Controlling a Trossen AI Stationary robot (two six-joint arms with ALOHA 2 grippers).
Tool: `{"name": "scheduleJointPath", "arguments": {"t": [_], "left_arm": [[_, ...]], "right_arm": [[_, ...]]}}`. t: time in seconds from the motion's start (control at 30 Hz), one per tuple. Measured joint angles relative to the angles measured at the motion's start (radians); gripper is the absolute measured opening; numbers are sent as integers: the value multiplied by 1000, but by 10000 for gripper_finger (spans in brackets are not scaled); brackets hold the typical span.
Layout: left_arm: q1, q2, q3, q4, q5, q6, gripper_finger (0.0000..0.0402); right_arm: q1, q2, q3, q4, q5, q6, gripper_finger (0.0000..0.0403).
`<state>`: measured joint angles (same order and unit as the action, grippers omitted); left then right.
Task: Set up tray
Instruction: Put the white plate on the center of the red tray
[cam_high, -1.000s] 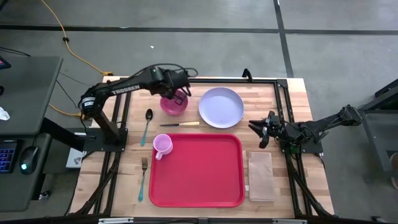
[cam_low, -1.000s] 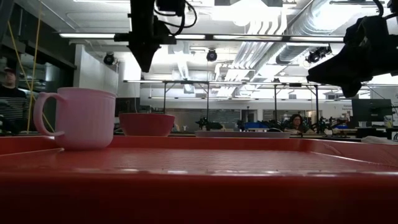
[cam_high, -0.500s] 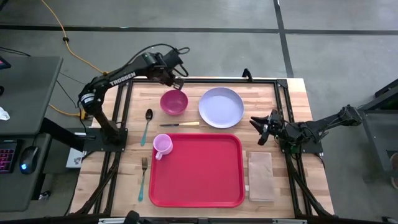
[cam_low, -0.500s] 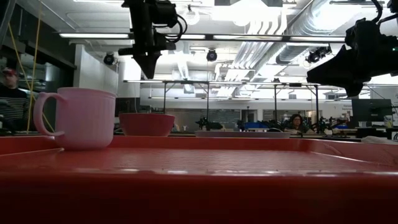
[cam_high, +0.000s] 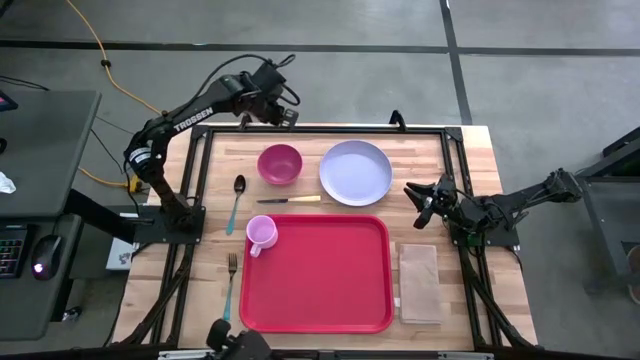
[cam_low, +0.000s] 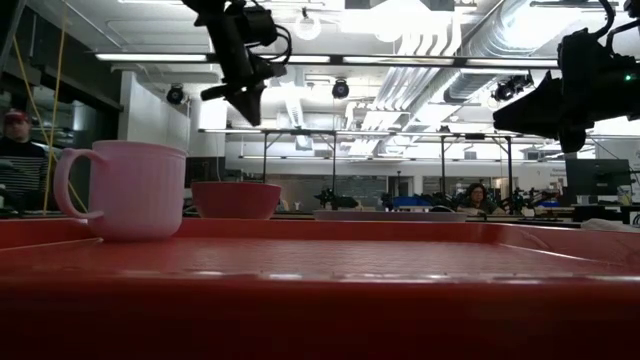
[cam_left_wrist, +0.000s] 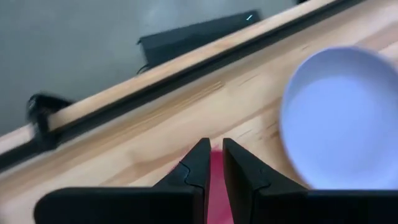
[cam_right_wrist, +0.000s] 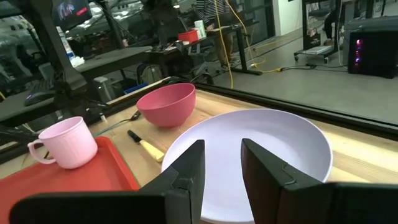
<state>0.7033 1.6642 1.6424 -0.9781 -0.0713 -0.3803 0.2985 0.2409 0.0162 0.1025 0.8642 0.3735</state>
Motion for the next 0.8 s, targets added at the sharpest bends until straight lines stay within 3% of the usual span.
{"name": "scheduleJointPath", "arguments": {"t": [0.23, 0.6, 0.8], "left_arm": [[-3, 0, 0, 45, 116, 17, 74], [-2, 0, 0, 49, 202, 101, 74], [32, 0, -56, 172, 336, 139, 74]], "right_arm": [[0, 0, 0, 0, 20, -39, 83], [0, 0, 1, 0, 20, -65, 83], [0, 0, 2, 0, 20, -87, 83]]}}
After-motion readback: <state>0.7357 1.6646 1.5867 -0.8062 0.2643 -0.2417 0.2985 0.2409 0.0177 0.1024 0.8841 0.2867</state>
